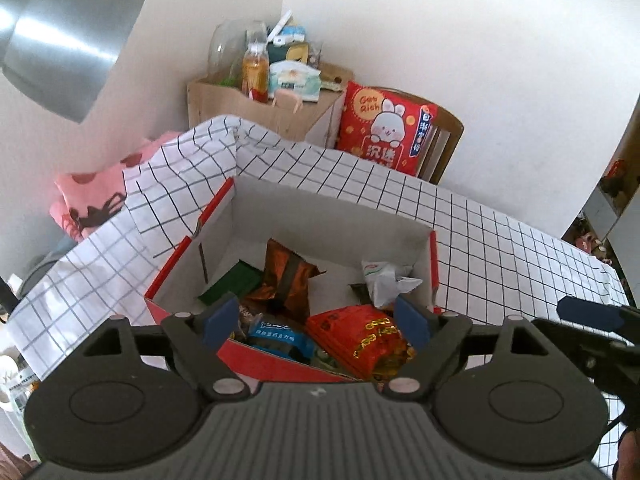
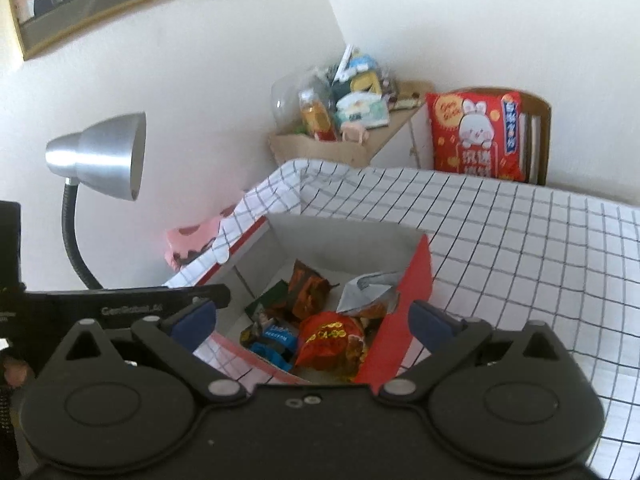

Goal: Organize snacks

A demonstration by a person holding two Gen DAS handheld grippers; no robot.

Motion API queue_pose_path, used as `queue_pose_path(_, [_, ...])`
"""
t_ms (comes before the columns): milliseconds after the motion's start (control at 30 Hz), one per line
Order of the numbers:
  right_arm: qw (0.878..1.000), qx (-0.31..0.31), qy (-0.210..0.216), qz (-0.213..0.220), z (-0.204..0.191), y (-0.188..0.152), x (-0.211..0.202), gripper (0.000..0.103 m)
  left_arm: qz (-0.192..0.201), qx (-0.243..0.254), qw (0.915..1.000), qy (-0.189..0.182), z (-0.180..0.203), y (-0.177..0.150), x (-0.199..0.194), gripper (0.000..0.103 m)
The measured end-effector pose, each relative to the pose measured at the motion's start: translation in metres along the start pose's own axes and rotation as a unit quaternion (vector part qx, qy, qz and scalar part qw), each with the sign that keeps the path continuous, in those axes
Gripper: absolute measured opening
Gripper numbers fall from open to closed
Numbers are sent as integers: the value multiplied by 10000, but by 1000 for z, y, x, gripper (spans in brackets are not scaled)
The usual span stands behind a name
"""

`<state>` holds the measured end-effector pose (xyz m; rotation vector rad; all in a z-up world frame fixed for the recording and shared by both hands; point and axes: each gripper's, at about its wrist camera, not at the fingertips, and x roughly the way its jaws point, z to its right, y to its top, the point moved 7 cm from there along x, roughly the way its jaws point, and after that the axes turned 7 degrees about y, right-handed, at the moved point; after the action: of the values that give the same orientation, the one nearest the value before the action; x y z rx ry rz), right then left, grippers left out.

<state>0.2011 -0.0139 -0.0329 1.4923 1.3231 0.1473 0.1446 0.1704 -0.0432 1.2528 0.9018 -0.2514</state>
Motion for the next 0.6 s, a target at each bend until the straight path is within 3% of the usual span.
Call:
queue_pose_path(67, [9998, 14, -108, 148, 2, -2, -7, 103, 50, 8, 10000, -49, 2, -2, -6, 93])
queue_pose_path(200, [9992, 172, -264, 249, 6, -13, -17, 103, 33, 5, 9998, -214, 7, -8, -16, 95])
queue_pose_path(267, [9990, 208, -319, 238, 5, -21, -20, 103, 50, 24, 9998, -176, 8, -11, -19, 103])
queue_pose_path(600, [9968, 114, -702, 354, -7, -43, -37, 103, 457, 152, 9988, -95, 16, -17, -43, 103])
